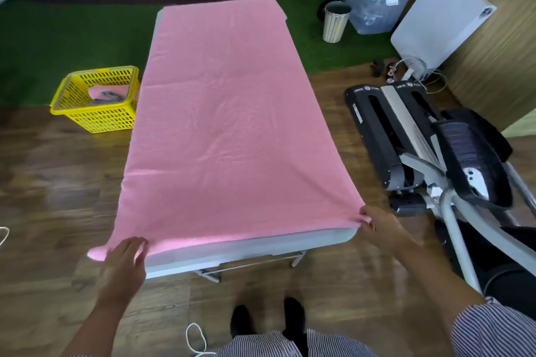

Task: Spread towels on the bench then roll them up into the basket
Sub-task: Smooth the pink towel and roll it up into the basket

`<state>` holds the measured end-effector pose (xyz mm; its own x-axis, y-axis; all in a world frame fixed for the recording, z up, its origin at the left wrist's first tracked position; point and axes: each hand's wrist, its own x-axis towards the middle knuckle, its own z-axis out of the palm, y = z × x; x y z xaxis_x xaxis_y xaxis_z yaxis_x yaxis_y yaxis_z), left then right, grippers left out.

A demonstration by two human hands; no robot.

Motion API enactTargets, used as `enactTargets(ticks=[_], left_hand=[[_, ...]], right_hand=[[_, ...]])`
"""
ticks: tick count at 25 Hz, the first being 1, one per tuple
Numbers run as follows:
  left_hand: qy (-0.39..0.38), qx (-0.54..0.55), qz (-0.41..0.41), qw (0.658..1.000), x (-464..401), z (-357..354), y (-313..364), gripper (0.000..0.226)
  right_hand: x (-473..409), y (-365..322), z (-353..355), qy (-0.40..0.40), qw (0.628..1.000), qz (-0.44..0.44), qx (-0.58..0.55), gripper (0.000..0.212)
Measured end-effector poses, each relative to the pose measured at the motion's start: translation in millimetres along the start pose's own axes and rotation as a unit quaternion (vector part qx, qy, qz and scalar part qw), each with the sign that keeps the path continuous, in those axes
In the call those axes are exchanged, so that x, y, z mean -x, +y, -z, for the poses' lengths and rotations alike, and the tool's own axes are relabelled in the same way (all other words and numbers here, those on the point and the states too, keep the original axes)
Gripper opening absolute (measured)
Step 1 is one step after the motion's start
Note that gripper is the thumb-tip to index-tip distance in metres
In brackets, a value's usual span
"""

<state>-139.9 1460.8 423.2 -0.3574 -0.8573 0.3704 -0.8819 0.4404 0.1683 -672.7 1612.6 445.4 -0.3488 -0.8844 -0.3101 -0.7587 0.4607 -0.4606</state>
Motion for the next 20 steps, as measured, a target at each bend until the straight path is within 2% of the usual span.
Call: enactTargets(ticks=[4,7,11,16,20], left_hand=[[-0.016,0.008,0.01,1.0,7,-2,-18,0.038],[-0.036,0.027,0.012,0.999,4,1,-27,0.038],[-0.054,0.039,-0.001,0.998,3,8,-26,0.037],[-0.12,0.02,0.036,0.992,-2,-3,-31,0.036],[-0.127,-0.001,0.033,0.991,-3,3,-31,0.055]], right_hand=[[1,-5,0,-0.015,1.0,-0.022,-0.018,0.013],[-2,-9,-2,-0.013,1.0,-0.021,0.0,0.019],[2,-14,-12,0.035,0.999,-0.004,-0.03,0.026],[5,-13,-22,0.032,0.998,-0.004,0.055,0.033],[0,-11,-18,0.023,0.995,0.007,0.093,0.032]])
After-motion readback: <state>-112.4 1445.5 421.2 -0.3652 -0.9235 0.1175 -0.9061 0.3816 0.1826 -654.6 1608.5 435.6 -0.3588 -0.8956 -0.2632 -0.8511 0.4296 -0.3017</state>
